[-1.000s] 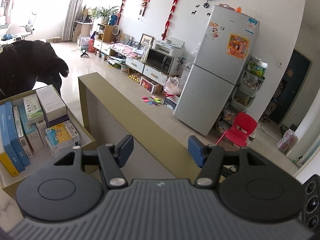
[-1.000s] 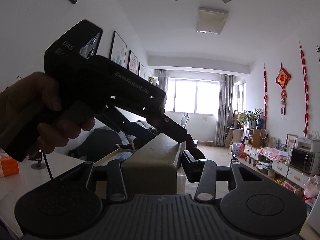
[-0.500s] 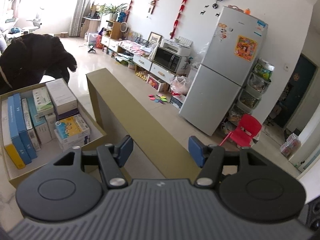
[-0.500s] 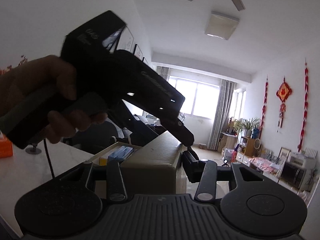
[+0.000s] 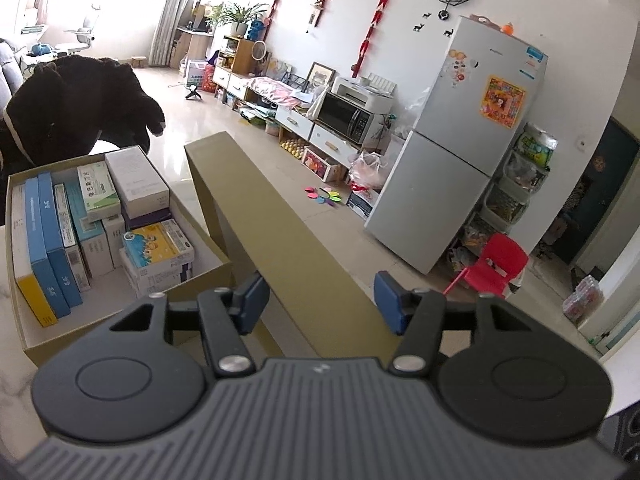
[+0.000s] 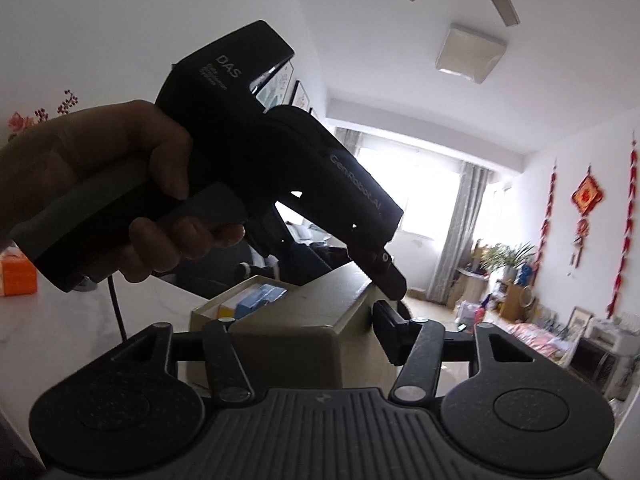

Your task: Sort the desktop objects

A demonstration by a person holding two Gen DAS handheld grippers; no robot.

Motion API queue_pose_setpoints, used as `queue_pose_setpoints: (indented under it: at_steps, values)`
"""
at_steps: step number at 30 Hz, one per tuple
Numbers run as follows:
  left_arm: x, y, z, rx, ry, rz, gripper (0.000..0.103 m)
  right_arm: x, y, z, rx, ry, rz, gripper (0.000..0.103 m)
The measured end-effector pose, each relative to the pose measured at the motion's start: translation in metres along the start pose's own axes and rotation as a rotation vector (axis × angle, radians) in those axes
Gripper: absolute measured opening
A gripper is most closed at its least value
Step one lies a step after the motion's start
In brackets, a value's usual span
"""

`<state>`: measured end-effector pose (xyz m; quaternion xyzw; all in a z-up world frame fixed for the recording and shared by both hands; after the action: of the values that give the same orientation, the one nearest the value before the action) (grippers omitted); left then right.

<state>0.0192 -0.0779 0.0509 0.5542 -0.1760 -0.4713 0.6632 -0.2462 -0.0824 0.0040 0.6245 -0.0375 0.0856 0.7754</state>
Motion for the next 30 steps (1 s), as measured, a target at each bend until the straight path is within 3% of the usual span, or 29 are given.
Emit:
queue_pose_setpoints:
  at_steps: [3,6,9,13,18,24,30]
  values:
    - [0.000,-0.001,-0.001,-0.007,-0.007,-0.002,0.057,0.001,-0.001,0.003,0.005,0.017,-0.018,0.063]
    - [0.000,-0.001,-0.003,-0.020,-0.015,-0.004,0.057,0.002,-0.006,0.003,-0.002,0.005,-0.049,0.076]
    - [0.000,-0.003,-0.004,-0.031,-0.024,-0.008,0.057,0.002,-0.010,0.003,0.008,0.021,-0.061,0.076]
    - [-0.001,-0.004,-0.010,-0.071,-0.044,-0.015,0.054,0.002,-0.015,0.009,0.052,0.049,-0.084,0.086]
    - [0.000,-0.005,-0.015,-0.113,-0.059,-0.018,0.052,0.007,-0.020,0.021,0.162,0.101,-0.129,0.087]
    - [0.001,-0.005,-0.022,-0.131,-0.054,-0.016,0.052,0.016,-0.032,0.043,0.393,0.183,-0.166,0.102]
    - [0.001,-0.006,-0.025,-0.137,-0.050,-0.003,0.052,0.021,-0.033,0.045,0.426,0.192,-0.142,0.103]
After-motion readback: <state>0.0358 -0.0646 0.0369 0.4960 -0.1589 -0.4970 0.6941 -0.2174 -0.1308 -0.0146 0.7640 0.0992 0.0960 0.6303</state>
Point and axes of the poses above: each gripper's, at about its wrist camera, not at the fingertips, and x roughly the way its jaws point, z to its right, y to its top, the point moved 4 cm from there along x, roughly the way its jaws point, and after that the axes turned 15 degrees about z, right-handed, at the moved point
